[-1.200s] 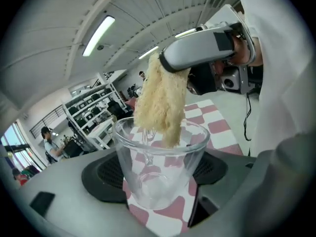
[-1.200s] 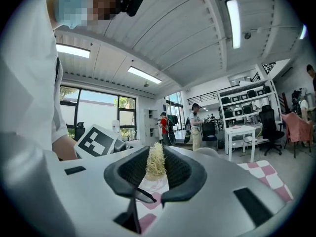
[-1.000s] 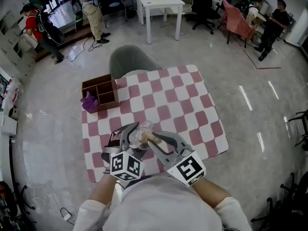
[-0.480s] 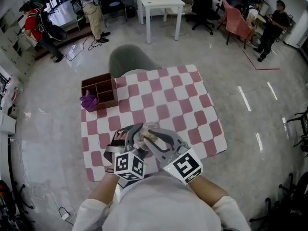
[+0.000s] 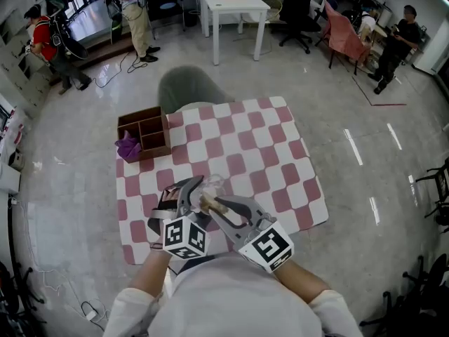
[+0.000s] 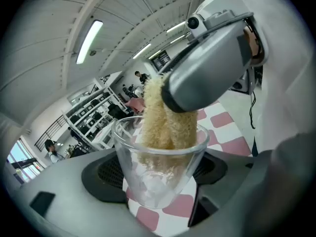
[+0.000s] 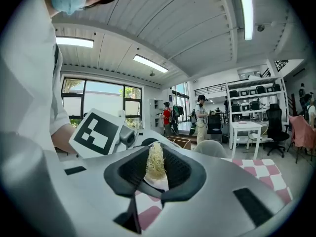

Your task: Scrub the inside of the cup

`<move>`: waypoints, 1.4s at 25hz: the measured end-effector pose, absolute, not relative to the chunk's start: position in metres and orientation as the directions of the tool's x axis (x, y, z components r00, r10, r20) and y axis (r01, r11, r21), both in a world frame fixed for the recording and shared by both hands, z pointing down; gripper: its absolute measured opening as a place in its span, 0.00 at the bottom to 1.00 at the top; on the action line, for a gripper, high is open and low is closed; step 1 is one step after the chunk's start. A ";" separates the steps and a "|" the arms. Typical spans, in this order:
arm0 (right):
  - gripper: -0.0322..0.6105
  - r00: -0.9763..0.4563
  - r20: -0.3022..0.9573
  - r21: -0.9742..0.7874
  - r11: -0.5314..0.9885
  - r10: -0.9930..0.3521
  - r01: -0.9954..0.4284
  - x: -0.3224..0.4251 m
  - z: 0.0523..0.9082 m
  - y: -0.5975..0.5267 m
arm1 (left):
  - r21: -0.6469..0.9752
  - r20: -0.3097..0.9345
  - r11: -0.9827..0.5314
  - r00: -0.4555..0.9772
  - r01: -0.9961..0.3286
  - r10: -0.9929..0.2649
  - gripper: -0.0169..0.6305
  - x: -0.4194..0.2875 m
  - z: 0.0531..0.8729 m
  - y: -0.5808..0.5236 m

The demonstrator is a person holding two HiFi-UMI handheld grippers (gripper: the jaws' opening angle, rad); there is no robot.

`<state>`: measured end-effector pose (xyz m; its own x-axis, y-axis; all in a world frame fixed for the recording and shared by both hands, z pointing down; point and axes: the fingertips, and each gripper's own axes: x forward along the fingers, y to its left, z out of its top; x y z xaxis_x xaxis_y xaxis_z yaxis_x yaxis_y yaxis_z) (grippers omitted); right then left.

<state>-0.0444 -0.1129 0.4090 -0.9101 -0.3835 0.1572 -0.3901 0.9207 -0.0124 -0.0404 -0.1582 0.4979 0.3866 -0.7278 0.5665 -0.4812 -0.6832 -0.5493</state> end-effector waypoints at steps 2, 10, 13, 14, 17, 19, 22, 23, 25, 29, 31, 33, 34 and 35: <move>0.21 -0.914 0.122 0.002 0.921 -0.387 -0.390 -0.048 0.399 -0.117 | -0.550 0.569 -0.692 0.396 -0.468 -0.721 0.60 -0.035 0.499 -0.156; 0.21 -0.858 0.194 0.001 0.875 -0.476 -0.485 -0.022 0.416 -0.140 | -0.539 0.562 -0.704 0.425 -0.462 -0.710 0.60 -0.029 0.500 -0.152; 0.21 -0.869 0.203 -0.037 0.883 -0.452 -0.468 -0.024 0.424 -0.130 | -0.538 0.561 -0.700 0.419 -0.471 -0.714 0.60 -0.034 0.500 -0.155; 0.21 -0.877 0.197 -0.052 0.888 -0.439 -0.456 -0.026 0.424 -0.125 | -0.536 0.563 -0.700 0.418 -0.472 -0.713 0.60 -0.035 0.501 -0.156; 0.21 -0.896 0.170 -0.066 0.902 -0.410 -0.426 -0.037 0.419 -0.115 | -0.527 0.565 -0.705 0.423 -0.474 -0.708 0.60 -0.034 0.503 -0.156; 0.21 -0.899 0.150 -0.046 0.906 -0.411 -0.421 -0.041 0.411 -0.117 | -0.524 0.566 -0.712 0.433 -0.468 -0.702 0.60 -0.031 0.505 -0.153; 0.21 -0.889 0.138 -0.015 0.897 -0.436 -0.442 -0.039 0.402 -0.128 | -0.514 0.567 -0.723 0.451 -0.461 -0.690 0.60 -0.025 0.507 -0.150; 0.21 -0.883 0.142 -0.012 0.891 -0.448 -0.454 -0.036 0.401 -0.133 | -0.511 0.566 -0.725 0.455 -0.461 -0.688 0.60 -0.025 0.507 -0.149; 0.21 -0.866 0.158 -0.023 0.875 -0.474 -0.484 -0.029 0.405 -0.140 | -0.501 0.562 -0.727 0.462 -0.470 -0.686 0.60 -0.025 0.508 -0.149; 0.21 -0.847 0.187 -0.086 0.850 -0.498 -0.519 -0.017 0.420 -0.142 | -0.475 0.556 -0.721 0.462 -0.505 -0.691 0.60 -0.033 0.509 -0.156; 0.21 -0.854 0.187 -0.109 0.854 -0.485 -0.509 -0.018 0.424 -0.136 | -0.465 0.558 -0.718 0.458 -0.517 -0.692 0.60 -0.036 0.511 -0.160; 0.21 -0.864 0.173 -0.126 0.859 -0.473 -0.496 -0.023 0.424 -0.131 | -0.452 0.559 -0.719 0.460 -0.528 -0.689 0.60 -0.038 0.514 -0.164; 0.21 -0.866 0.166 -0.129 0.860 -0.472 -0.494 -0.024 0.423 -0.129 | -0.442 0.557 -0.720 0.465 -0.535 -0.688 0.60 -0.038 0.515 -0.167; 0.21 -0.865 0.160 -0.130 0.858 -0.476 -0.496 -0.024 0.422 -0.129 | -0.431 0.552 -0.720 0.471 -0.544 -0.688 0.60 -0.038 0.517 -0.170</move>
<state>-0.0242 -0.1292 0.4219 -0.8649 -0.4757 0.1602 -0.4962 0.8584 -0.1303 -0.0382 -0.1697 0.5168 0.4714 -0.6876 0.5523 -0.5444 -0.7195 -0.4313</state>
